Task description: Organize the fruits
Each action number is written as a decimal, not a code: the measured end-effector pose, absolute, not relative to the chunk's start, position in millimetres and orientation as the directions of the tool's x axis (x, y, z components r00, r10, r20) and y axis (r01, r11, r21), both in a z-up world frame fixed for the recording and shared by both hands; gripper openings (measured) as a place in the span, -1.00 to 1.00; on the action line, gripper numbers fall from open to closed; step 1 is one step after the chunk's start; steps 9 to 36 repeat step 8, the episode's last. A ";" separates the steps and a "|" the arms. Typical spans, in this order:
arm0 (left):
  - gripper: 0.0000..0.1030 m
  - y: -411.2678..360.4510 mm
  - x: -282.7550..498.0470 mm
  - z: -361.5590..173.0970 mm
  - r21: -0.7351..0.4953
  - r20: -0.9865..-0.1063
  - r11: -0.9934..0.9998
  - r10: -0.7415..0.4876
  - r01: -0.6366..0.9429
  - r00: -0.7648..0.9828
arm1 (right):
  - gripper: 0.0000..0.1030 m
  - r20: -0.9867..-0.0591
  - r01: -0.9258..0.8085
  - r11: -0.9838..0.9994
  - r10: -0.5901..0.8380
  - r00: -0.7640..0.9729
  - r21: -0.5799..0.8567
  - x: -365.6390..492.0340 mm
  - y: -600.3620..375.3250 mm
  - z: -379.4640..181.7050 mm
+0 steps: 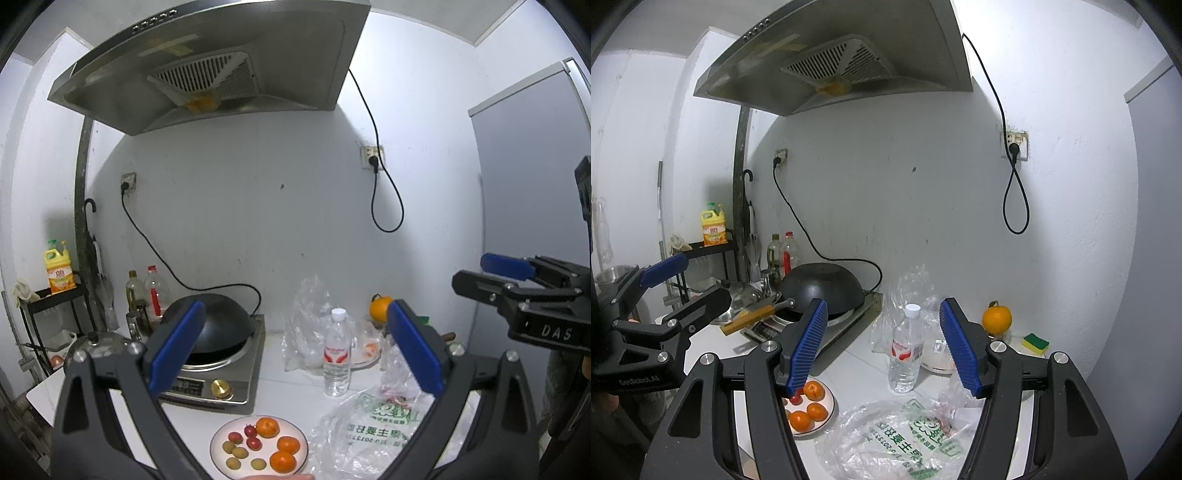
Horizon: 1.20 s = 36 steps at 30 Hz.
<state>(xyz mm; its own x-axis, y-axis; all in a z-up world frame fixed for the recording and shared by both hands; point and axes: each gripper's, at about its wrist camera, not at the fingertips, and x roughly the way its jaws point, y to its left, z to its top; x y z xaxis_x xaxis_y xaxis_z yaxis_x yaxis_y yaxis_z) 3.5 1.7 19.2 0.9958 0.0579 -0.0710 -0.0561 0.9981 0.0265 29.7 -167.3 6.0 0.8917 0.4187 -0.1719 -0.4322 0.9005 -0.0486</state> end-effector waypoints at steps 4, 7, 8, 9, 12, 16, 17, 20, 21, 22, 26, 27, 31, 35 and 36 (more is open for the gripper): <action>0.94 1.2 9.2 16.5 0.027 -0.081 0.998 0.052 -0.050 0.995 | 0.29 -0.185 -0.432 0.901 0.417 0.890 -0.047 35.0 -166.5 4.3; 0.94 2.5 12.5 15.0 0.020 -0.084 0.999 0.049 -0.048 0.995 | 0.29 -0.188 -0.432 0.900 0.417 0.889 -0.047 37.2 -166.0 3.5; 0.94 3.5 13.9 14.3 0.016 -0.087 0.999 0.045 -0.044 0.995 | 0.29 -0.190 -0.433 0.900 0.418 0.889 -0.046 38.1 -165.8 3.1; 0.94 3.5 13.9 14.3 0.016 -0.087 0.999 0.045 -0.044 0.995 | 0.29 -0.190 -0.433 0.900 0.418 0.889 -0.046 38.1 -165.8 3.1; 0.94 3.5 13.9 14.3 0.016 -0.087 0.999 0.045 -0.044 0.995 | 0.29 -0.190 -0.433 0.900 0.418 0.889 -0.046 38.1 -165.8 3.1; 0.94 3.5 13.9 14.3 0.016 -0.087 0.999 0.045 -0.044 0.995 | 0.29 -0.190 -0.433 0.900 0.418 0.889 -0.046 38.1 -165.8 3.1; 0.94 3.5 13.9 14.3 0.016 -0.087 0.999 0.045 -0.044 0.995 | 0.29 -0.190 -0.433 0.900 0.418 0.889 -0.046 38.1 -165.8 3.1; 0.94 3.5 13.9 14.3 0.016 -0.087 0.999 0.045 -0.044 0.995 | 0.29 -0.190 -0.433 0.900 0.418 0.889 -0.046 38.1 -165.8 3.1; 0.94 3.5 13.9 14.3 0.016 -0.087 0.999 0.045 -0.044 0.995 | 0.29 -0.190 -0.433 0.900 0.418 0.889 -0.046 38.1 -165.8 3.1; 0.94 3.5 13.9 14.3 0.016 -0.087 0.999 0.045 -0.044 0.995 | 0.29 -0.190 -0.433 0.900 0.418 0.889 -0.046 38.1 -165.8 3.1; 0.94 3.5 13.9 14.3 0.016 -0.087 0.999 0.045 -0.044 0.995 | 0.29 -0.190 -0.433 0.900 0.418 0.889 -0.046 38.1 -165.8 3.1; 0.94 3.5 13.9 14.3 0.016 -0.087 0.999 0.045 -0.044 0.995 | 0.29 -0.190 -0.433 0.900 0.418 0.889 -0.046 38.1 -165.8 3.1; 0.94 3.5 13.9 14.3 0.016 -0.087 0.999 0.045 -0.044 0.995 | 0.29 -0.190 -0.433 0.900 0.418 0.889 -0.046 38.1 -165.8 3.1; 0.94 3.5 13.9 14.3 0.016 -0.087 0.999 0.045 -0.044 0.995 | 0.29 -0.190 -0.433 0.900 0.418 0.889 -0.046 38.1 -165.8 3.1; 0.94 3.5 13.9 14.3 0.016 -0.087 0.999 0.045 -0.044 0.995 | 0.29 -0.190 -0.433 0.900 0.418 0.889 -0.046 38.1 -165.8 3.1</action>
